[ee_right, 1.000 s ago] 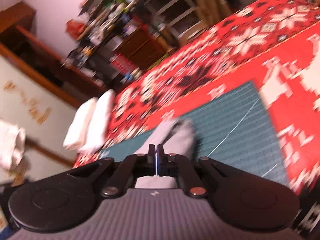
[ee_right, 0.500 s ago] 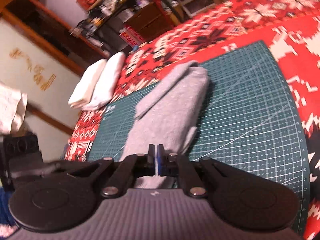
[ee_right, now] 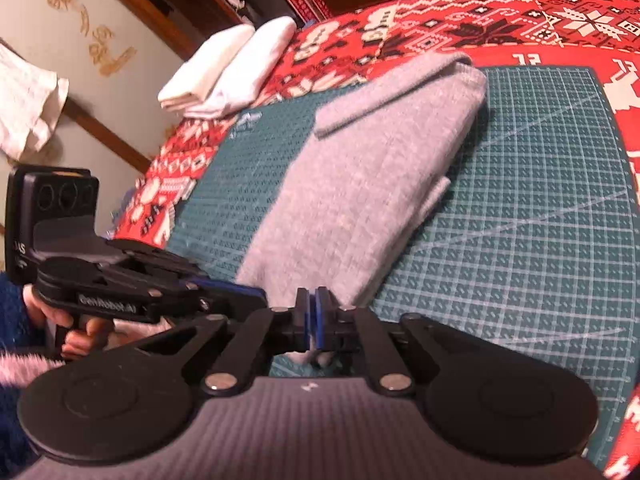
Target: Fold clothes
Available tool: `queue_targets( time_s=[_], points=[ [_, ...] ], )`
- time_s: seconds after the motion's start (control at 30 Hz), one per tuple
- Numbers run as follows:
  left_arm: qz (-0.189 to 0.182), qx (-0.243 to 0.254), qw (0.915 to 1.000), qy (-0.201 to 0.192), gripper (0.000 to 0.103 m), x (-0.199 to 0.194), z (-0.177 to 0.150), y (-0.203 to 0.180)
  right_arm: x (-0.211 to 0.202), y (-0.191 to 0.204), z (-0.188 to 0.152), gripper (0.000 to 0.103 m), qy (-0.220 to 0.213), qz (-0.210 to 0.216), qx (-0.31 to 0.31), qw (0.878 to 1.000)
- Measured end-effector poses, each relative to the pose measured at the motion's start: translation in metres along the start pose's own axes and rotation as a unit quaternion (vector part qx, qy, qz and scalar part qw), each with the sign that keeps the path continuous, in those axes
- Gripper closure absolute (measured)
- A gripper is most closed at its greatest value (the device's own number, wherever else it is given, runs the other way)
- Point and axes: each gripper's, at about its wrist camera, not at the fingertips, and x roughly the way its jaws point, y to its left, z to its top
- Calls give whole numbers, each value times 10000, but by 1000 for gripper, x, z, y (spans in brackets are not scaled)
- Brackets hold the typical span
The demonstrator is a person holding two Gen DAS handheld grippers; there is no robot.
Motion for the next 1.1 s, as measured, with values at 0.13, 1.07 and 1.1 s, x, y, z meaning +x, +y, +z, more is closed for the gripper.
queue_targets(
  time_s=[0.13,1.07,1.1],
  points=[
    [-74,-15,9999,-121,98,-9,1,-3,-12,4,0,100,-71,-78,-82,9999],
    [-14,-39,9987,-510,97,-13,4,16,11,36,11,96,251,-793,-1237,9888],
    [-20,-45,9988,-497,97,-13,5,16,9,32,9,96,241,-740,-1123,9906]
  ],
)
